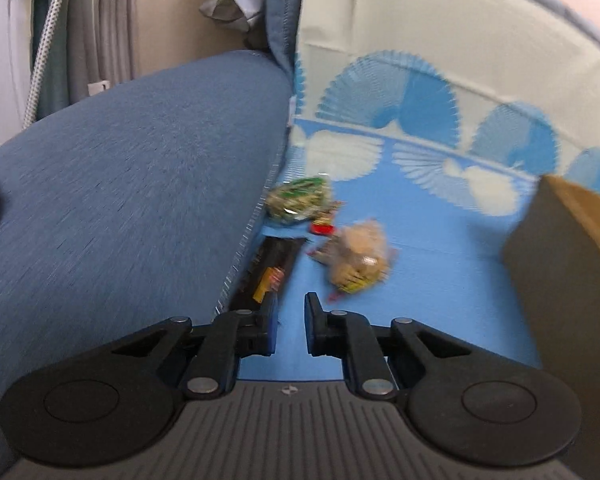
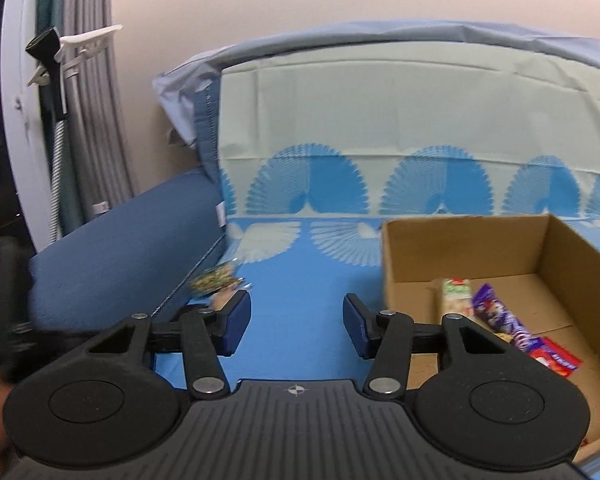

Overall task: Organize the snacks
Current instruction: 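Move the left tool to the dark chocolate bar while the right tool returns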

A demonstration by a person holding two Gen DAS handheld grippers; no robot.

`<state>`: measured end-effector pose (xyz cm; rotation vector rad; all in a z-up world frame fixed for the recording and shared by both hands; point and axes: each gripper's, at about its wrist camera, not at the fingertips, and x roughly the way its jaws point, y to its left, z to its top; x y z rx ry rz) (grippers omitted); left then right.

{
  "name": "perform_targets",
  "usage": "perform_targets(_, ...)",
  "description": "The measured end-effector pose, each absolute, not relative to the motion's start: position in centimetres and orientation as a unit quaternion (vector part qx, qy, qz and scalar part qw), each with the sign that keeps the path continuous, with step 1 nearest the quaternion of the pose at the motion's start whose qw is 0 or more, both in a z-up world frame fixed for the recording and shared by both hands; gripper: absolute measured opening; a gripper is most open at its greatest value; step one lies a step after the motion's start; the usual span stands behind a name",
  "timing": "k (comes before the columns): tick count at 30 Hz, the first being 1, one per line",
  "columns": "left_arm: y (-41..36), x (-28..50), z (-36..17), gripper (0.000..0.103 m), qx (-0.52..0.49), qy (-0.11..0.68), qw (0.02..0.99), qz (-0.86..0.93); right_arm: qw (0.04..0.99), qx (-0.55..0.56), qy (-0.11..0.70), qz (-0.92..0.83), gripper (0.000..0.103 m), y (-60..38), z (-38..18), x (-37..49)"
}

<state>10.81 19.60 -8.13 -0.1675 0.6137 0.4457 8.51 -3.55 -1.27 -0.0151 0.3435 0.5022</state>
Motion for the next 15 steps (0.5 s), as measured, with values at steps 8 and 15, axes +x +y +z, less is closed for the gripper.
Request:
perform_targets(8,19.3,18.2,-12.4,0.042,0.043,0.346,0.9,0.26,0.944,-0.012,0.188,0.27,0.053,-2.6,-1.8,9.1)
perform_targets(15,20.6,21.1,-14.2,0.033,0.041,0.351,0.881,0.313,0.939,-0.006,0.2,0.28,0.053,-2.3,-2.1,9.5)
